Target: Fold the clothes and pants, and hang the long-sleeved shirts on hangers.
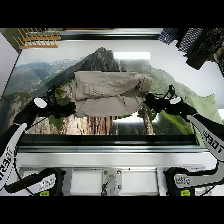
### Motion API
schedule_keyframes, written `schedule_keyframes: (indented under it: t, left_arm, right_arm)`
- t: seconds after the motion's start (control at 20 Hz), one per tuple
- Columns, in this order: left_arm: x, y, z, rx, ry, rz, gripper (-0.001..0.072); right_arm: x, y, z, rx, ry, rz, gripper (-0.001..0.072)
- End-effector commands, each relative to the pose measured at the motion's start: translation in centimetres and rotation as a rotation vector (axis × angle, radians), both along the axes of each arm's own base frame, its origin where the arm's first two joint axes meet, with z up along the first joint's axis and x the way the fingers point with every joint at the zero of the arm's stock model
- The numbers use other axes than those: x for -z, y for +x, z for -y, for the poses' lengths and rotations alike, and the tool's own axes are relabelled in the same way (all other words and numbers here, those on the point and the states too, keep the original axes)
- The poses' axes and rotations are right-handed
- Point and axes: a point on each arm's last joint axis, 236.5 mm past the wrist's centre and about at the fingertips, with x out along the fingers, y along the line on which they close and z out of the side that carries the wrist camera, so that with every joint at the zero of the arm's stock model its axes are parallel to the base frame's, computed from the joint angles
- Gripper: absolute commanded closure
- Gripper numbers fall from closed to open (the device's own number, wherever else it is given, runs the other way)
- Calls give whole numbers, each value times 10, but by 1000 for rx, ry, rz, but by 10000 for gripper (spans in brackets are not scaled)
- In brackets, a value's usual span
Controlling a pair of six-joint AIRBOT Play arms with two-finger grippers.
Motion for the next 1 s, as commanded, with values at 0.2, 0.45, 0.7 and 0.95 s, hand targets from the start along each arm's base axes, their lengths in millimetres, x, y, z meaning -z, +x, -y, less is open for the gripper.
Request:
schedule_keyframes:
  t: [0.2,0.45,0.7,0.95]
  left_arm:
    - [-75,46,-16,-29,10,197,702]
    - [-347,60,-31,-35,63,786,703]
    - [-567,-76,-17,-43,122,1352,702]
    - [-636,-197,-2,-41,144,1621,703]
  right_arm:
    - [-90,22,6,-239,-225,245,685]
    - [-303,2,3,-443,-447,577,685]
    - [-483,-95,-7,-392,-488,921,684]
    - [-541,-197,-11,-349,-474,1066,685]
